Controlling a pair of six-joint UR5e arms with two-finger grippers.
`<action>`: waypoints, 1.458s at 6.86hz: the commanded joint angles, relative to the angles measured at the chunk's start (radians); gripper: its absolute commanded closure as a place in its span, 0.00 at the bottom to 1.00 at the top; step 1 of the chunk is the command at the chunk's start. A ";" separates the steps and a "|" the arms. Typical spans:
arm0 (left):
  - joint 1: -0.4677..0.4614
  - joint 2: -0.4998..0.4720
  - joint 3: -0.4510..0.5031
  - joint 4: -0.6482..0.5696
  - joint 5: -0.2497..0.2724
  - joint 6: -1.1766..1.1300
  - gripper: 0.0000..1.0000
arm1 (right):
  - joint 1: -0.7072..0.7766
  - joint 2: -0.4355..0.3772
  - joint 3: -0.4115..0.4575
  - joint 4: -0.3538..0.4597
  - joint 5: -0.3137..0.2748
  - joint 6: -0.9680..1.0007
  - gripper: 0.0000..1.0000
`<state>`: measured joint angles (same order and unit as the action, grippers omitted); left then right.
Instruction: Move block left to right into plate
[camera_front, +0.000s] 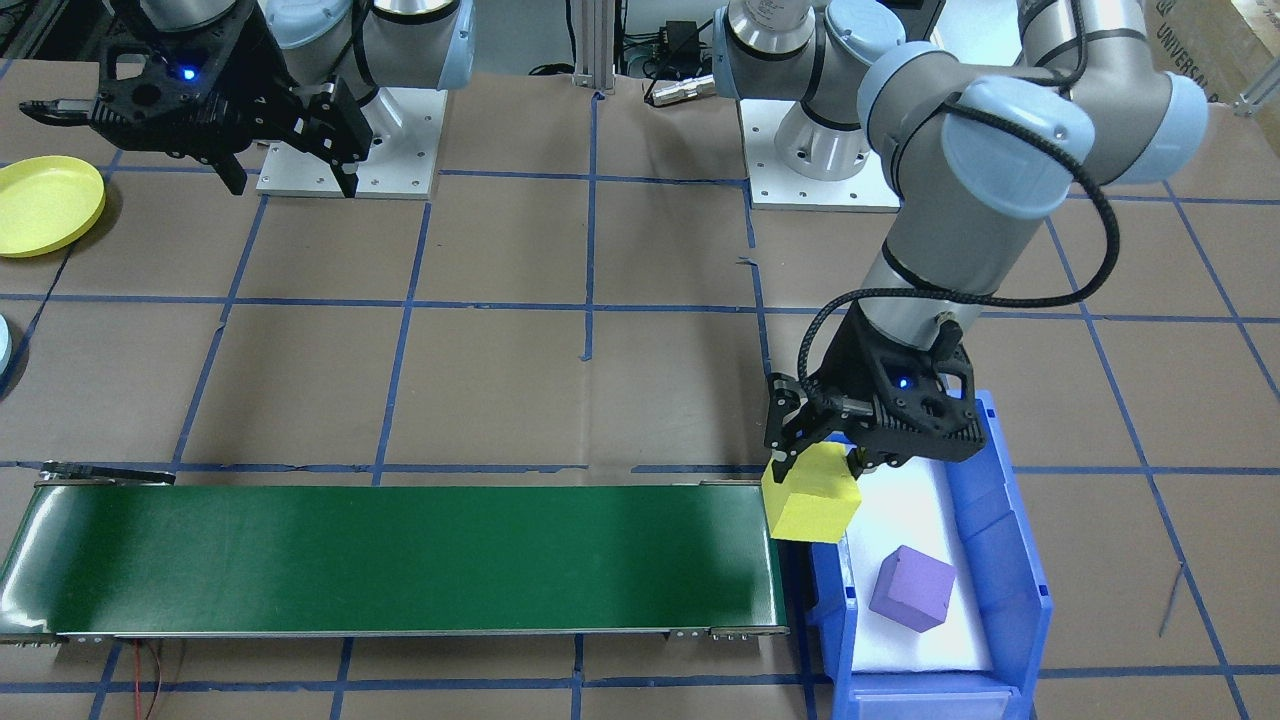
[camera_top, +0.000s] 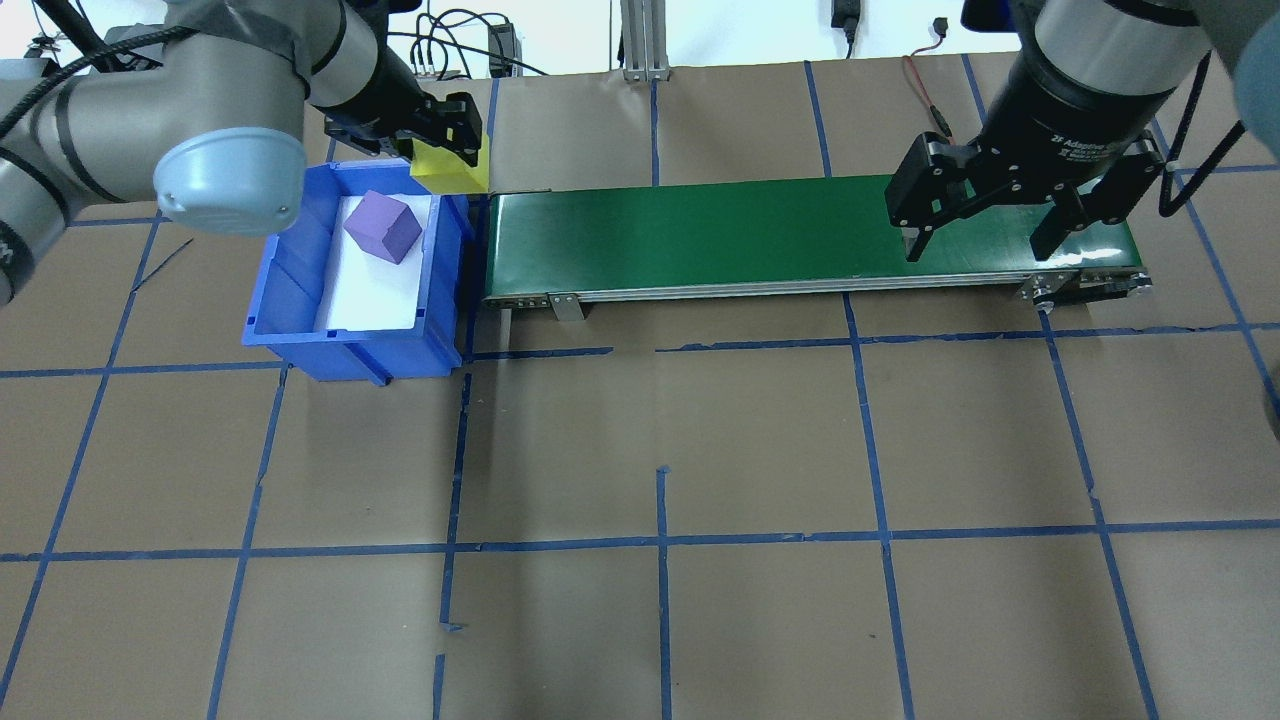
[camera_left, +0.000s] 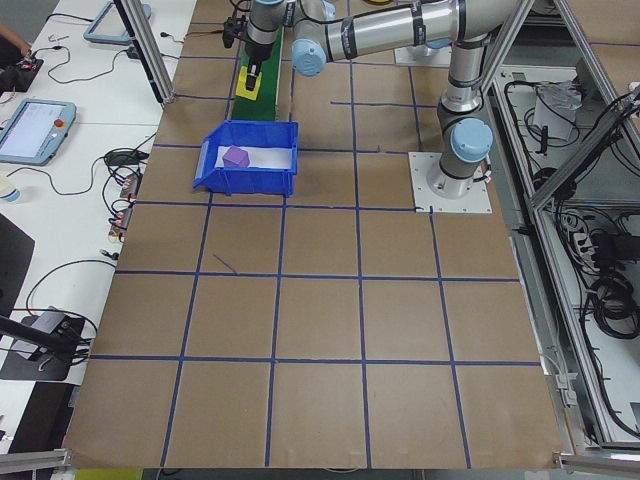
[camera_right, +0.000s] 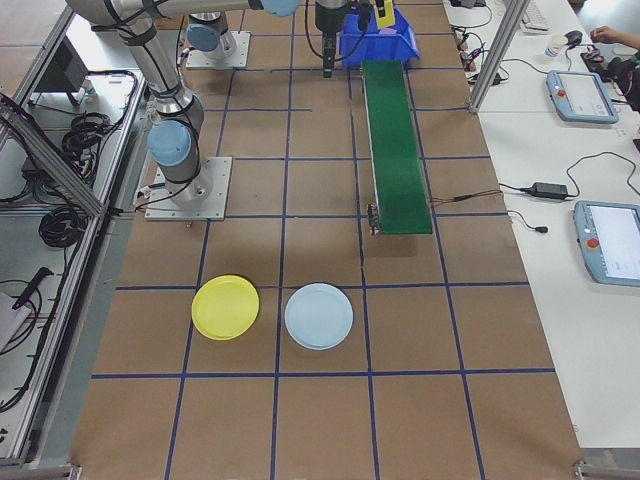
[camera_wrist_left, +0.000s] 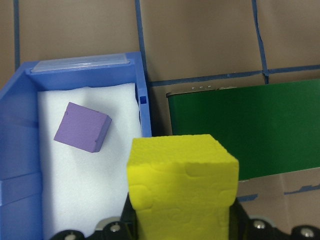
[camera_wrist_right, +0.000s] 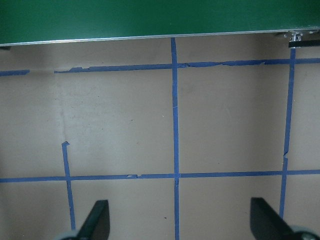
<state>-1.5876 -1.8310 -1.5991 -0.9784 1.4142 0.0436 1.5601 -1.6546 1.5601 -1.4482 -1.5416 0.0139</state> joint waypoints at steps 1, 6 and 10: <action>-0.018 -0.048 0.005 0.049 -0.008 -0.022 0.39 | 0.000 0.001 0.000 0.000 0.000 0.001 0.00; -0.020 -0.136 -0.001 0.079 -0.015 -0.025 0.37 | 0.000 -0.001 0.000 0.000 -0.003 0.000 0.00; -0.020 -0.134 0.008 0.069 -0.009 -0.074 0.00 | 0.000 0.001 0.000 0.000 -0.002 0.000 0.00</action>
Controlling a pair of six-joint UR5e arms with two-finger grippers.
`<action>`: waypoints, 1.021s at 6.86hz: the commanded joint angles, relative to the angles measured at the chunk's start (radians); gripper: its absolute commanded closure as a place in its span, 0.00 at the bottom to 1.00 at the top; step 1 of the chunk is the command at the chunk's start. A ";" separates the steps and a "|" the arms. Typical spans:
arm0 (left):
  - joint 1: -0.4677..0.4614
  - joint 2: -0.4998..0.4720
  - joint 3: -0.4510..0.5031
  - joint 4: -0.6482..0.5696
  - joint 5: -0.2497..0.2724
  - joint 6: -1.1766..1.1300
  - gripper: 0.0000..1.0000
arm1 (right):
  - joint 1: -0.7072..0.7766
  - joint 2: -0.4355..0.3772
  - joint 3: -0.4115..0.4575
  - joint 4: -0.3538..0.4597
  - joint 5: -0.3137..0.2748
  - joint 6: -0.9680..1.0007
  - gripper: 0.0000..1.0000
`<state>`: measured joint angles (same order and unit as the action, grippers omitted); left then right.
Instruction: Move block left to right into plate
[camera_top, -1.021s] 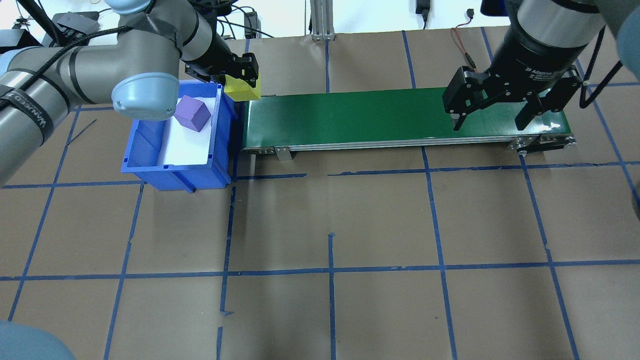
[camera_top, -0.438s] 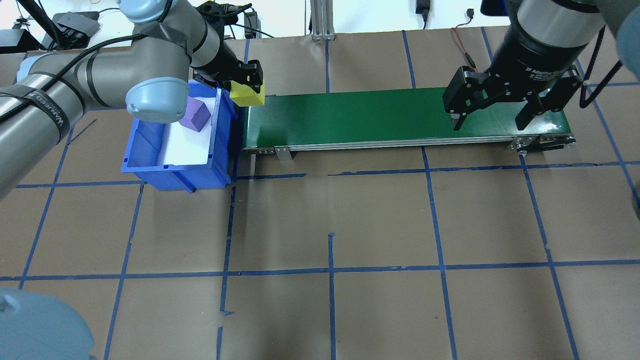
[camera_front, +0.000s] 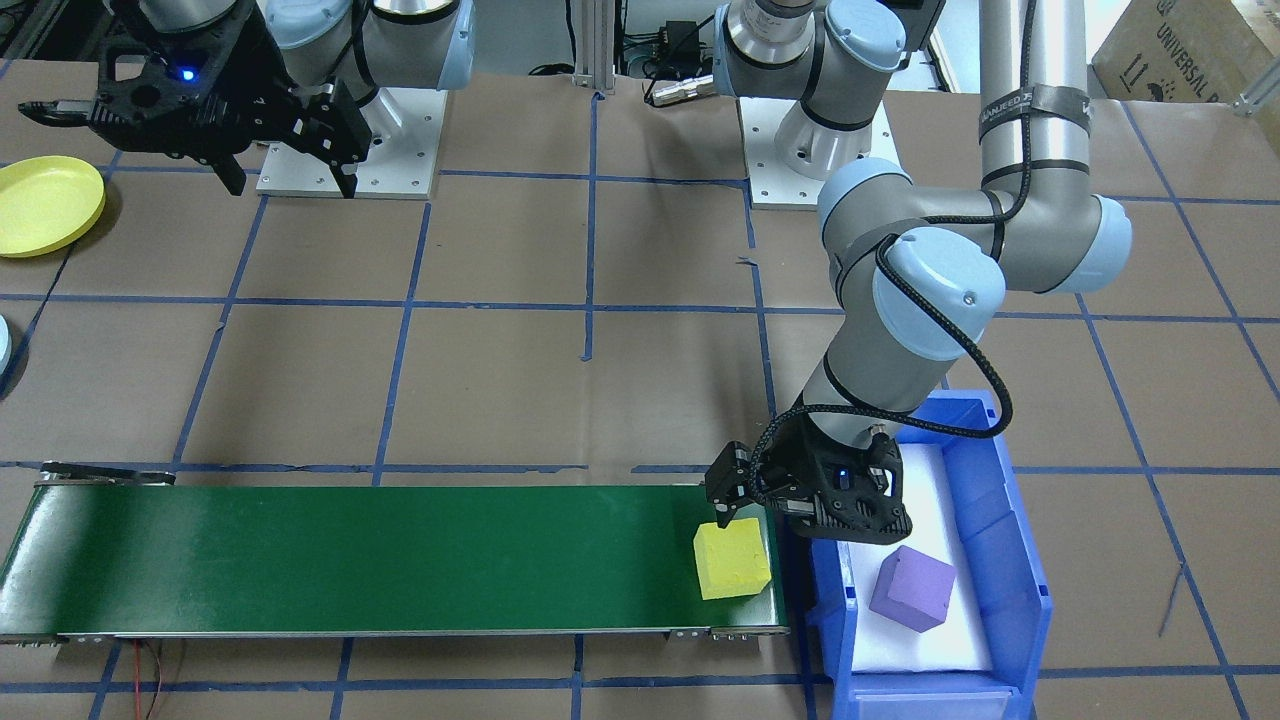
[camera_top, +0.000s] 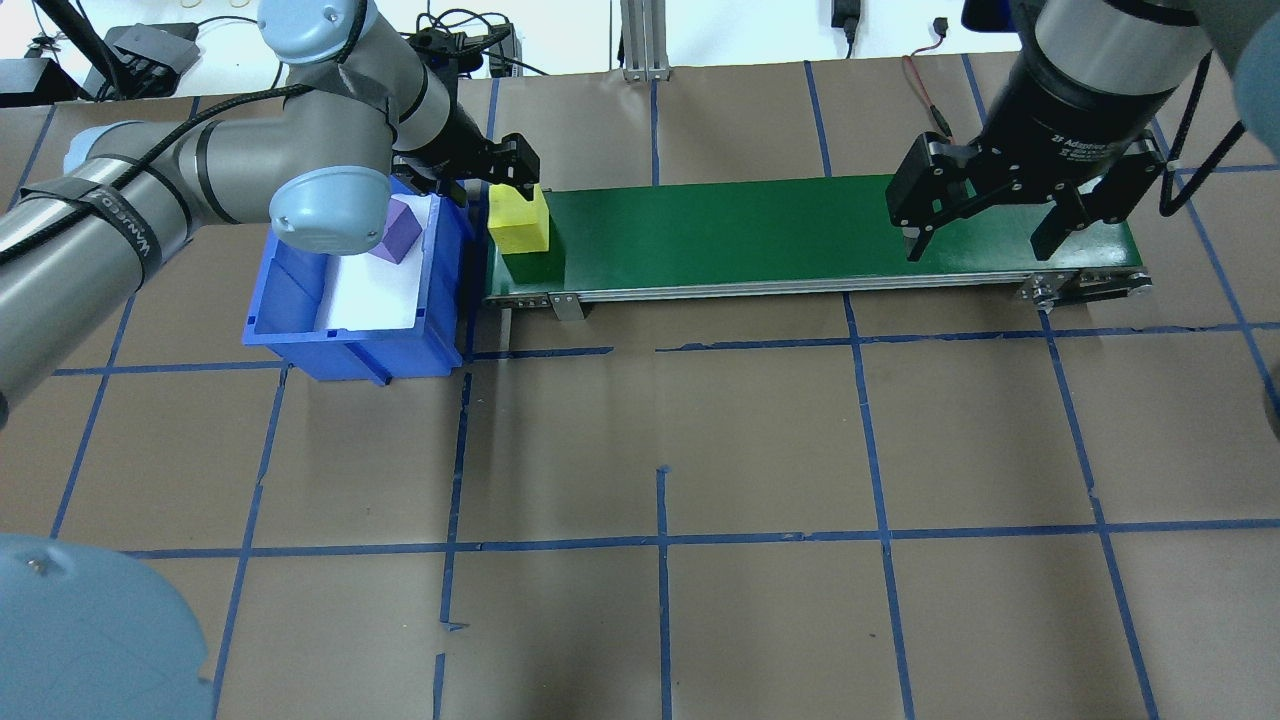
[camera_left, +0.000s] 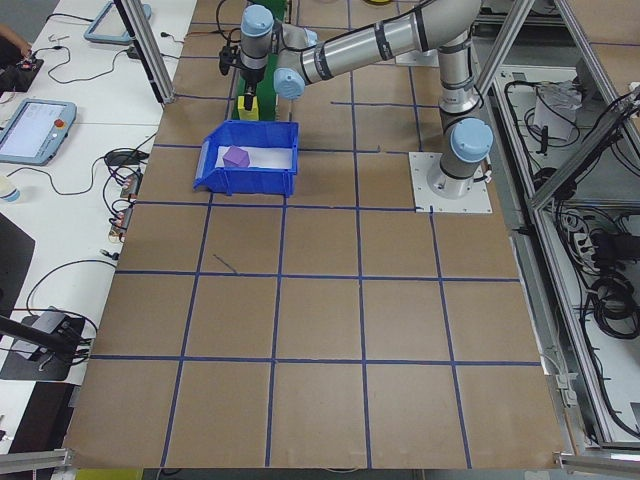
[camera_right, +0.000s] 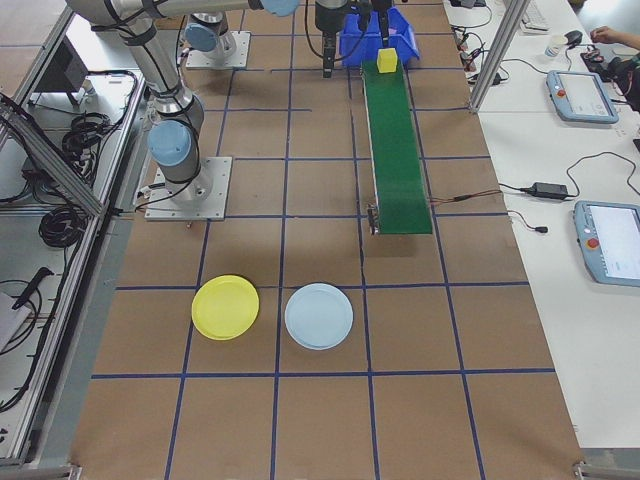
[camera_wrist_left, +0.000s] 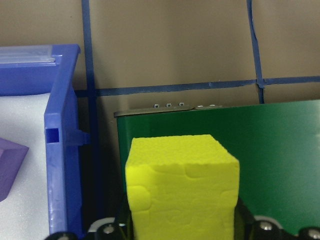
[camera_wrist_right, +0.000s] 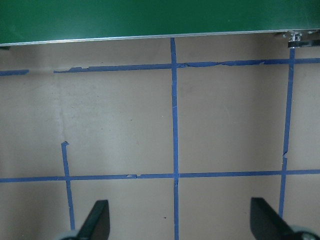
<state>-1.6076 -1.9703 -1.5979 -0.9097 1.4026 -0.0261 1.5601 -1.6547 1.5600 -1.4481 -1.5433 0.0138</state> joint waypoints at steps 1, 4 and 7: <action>0.000 0.039 0.013 0.000 0.009 -0.001 0.00 | 0.000 0.000 0.000 0.000 0.000 0.000 0.00; 0.015 0.106 0.070 -0.075 0.062 0.046 0.00 | -0.003 0.001 -0.001 0.000 -0.006 0.000 0.00; 0.119 0.096 0.072 -0.075 0.087 0.178 0.00 | -0.118 0.009 -0.002 0.008 0.050 -0.124 0.00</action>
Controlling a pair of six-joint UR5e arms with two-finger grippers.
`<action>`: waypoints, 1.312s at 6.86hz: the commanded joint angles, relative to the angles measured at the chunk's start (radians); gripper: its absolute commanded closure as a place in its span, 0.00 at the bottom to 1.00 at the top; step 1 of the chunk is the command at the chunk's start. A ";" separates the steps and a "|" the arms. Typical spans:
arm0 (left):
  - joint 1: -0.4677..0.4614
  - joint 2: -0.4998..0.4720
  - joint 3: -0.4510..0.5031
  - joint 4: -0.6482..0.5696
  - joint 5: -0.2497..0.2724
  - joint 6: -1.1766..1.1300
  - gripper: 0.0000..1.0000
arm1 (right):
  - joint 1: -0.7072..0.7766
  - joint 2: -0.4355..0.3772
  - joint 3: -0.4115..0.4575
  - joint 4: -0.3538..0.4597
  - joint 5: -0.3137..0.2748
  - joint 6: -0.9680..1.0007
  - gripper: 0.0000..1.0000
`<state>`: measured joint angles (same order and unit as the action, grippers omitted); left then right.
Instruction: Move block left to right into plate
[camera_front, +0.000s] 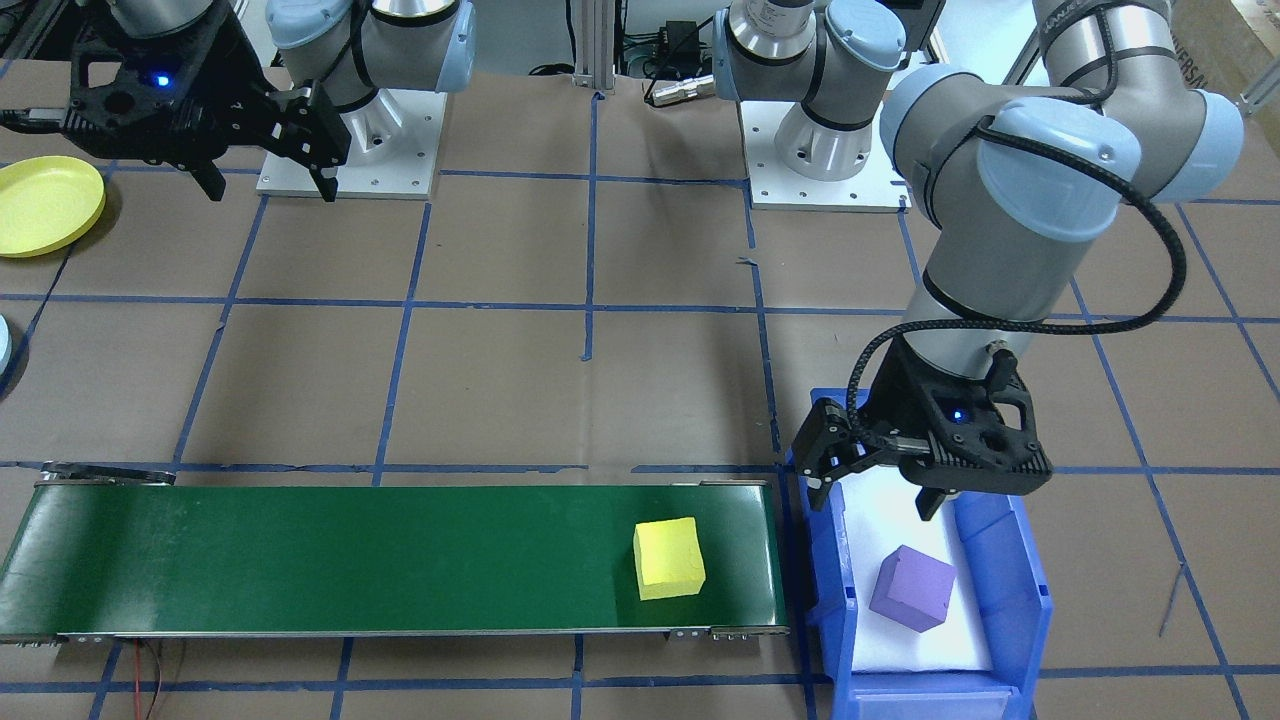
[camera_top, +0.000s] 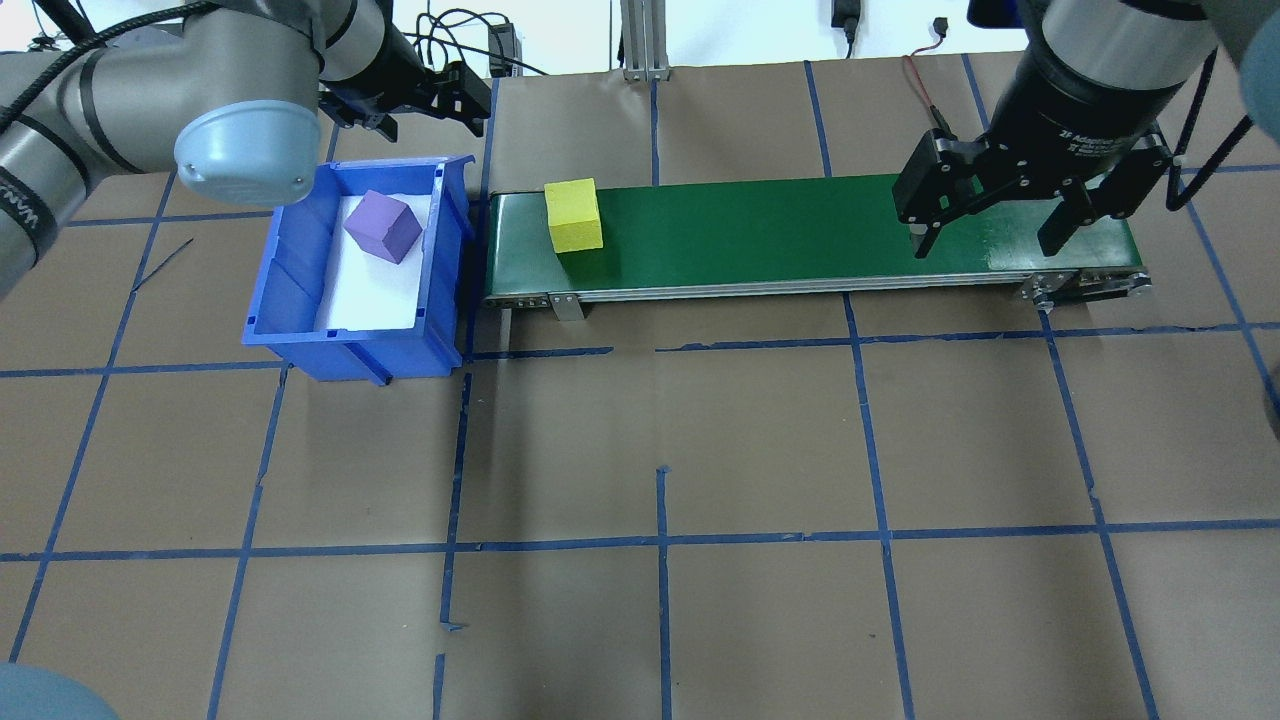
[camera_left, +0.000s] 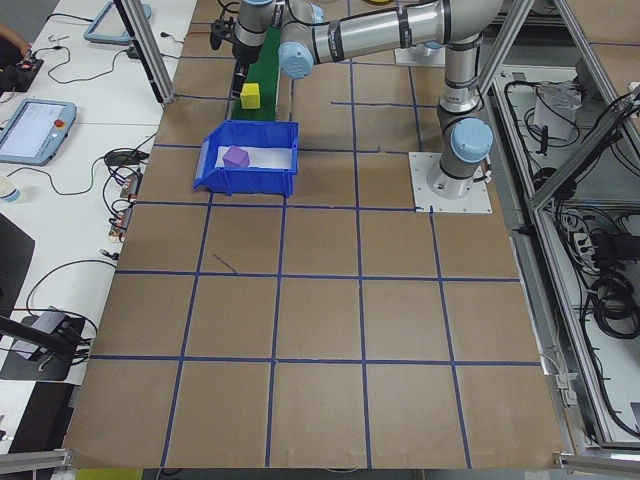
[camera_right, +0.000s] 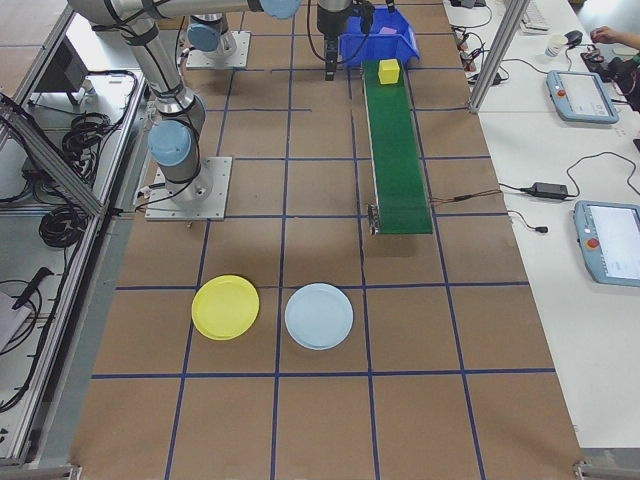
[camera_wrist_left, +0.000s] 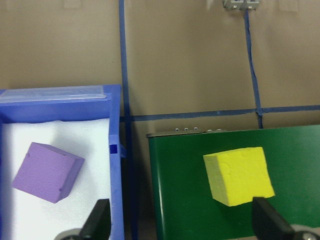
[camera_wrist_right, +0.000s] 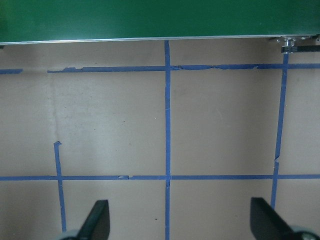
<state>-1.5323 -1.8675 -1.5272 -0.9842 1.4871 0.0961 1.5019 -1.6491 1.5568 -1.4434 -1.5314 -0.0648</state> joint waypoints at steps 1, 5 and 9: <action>0.064 -0.022 0.002 -0.001 -0.004 0.126 0.00 | -0.098 0.020 -0.010 -0.005 0.075 -0.055 0.00; 0.143 -0.110 0.002 0.065 -0.014 0.480 0.00 | -0.187 0.237 -0.038 -0.197 0.111 -0.130 0.00; 0.143 -0.189 -0.022 0.068 -0.016 0.606 0.00 | -0.227 0.382 -0.049 -0.378 0.177 -0.144 0.00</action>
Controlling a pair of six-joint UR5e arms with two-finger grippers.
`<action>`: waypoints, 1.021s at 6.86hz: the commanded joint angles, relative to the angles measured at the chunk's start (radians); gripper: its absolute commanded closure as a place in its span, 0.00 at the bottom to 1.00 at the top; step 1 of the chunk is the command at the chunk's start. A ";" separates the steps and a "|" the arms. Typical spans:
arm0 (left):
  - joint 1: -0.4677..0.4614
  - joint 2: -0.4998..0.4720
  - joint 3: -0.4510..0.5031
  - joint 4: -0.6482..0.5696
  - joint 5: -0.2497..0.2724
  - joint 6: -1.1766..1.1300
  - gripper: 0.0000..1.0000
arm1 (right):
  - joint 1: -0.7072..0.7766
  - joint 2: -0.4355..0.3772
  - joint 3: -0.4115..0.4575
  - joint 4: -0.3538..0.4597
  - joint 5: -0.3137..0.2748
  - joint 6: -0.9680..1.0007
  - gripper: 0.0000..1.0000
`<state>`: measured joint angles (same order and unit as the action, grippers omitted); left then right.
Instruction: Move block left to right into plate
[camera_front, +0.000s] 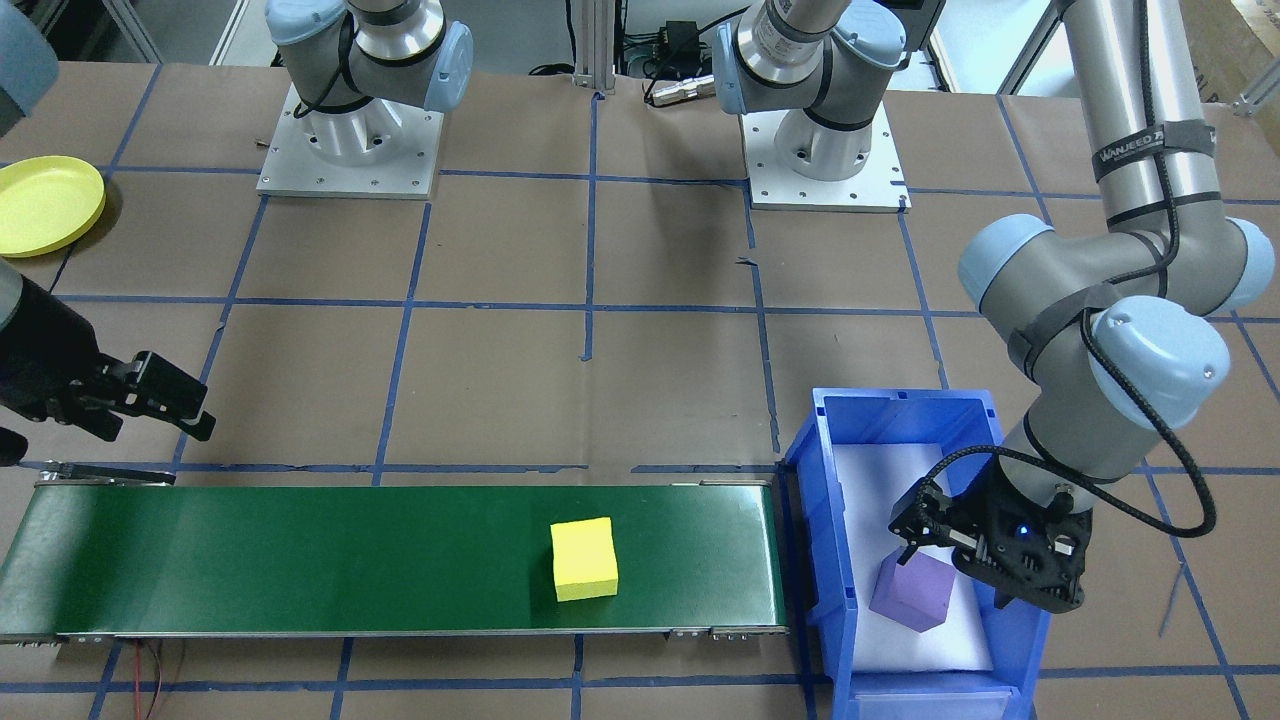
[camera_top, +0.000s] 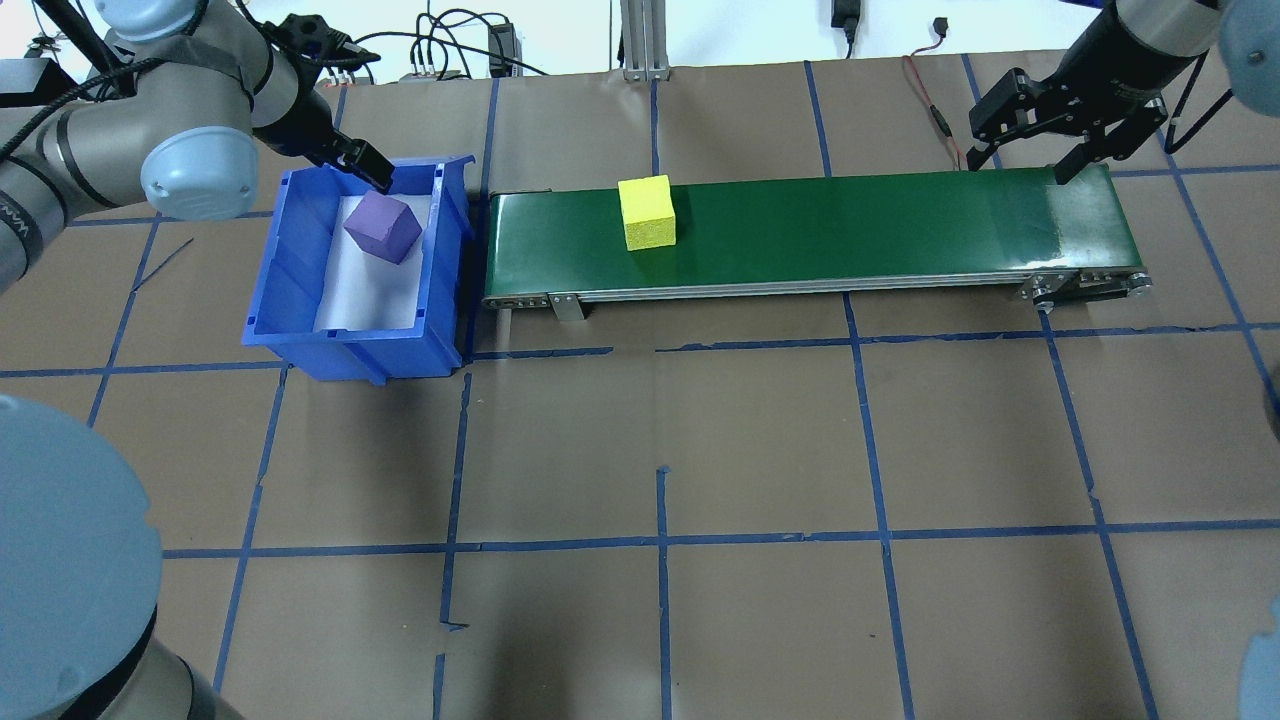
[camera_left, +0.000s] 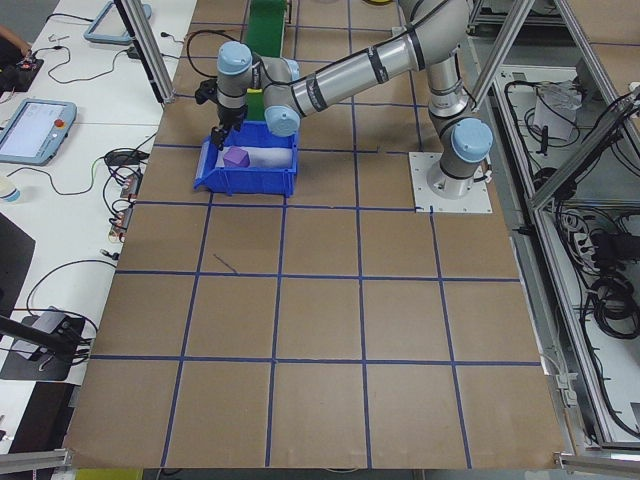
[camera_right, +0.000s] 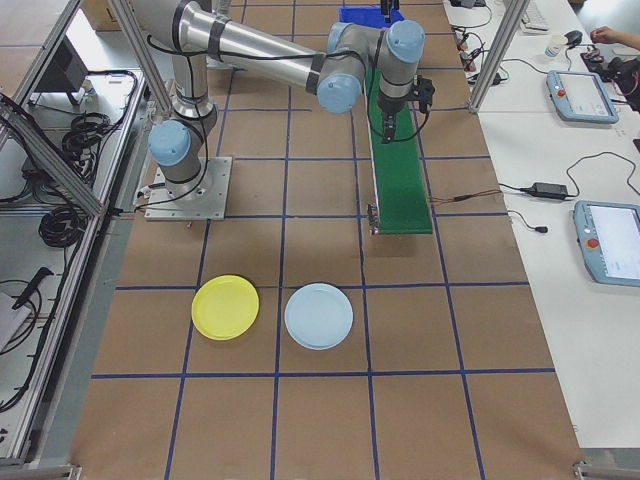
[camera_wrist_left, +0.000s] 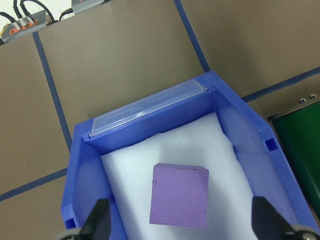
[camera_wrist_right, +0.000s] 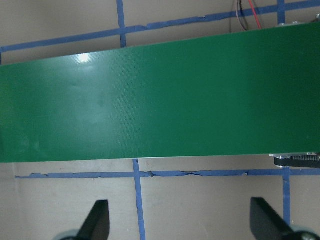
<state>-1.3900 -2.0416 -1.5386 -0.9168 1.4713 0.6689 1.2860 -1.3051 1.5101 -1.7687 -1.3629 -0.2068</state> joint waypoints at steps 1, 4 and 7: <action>0.000 -0.020 -0.012 0.001 0.000 0.061 0.00 | -0.011 0.064 0.008 -0.084 0.008 -0.002 0.00; 0.000 -0.023 -0.043 0.001 0.000 0.064 0.00 | -0.060 0.121 0.004 -0.109 0.008 -0.015 0.00; 0.000 -0.057 -0.051 0.009 -0.017 0.070 0.00 | -0.063 0.150 0.016 -0.186 0.071 -0.066 0.00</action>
<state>-1.3898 -2.0767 -1.5894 -0.9140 1.4665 0.7336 1.2236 -1.1630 1.5233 -1.9407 -1.3224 -0.2401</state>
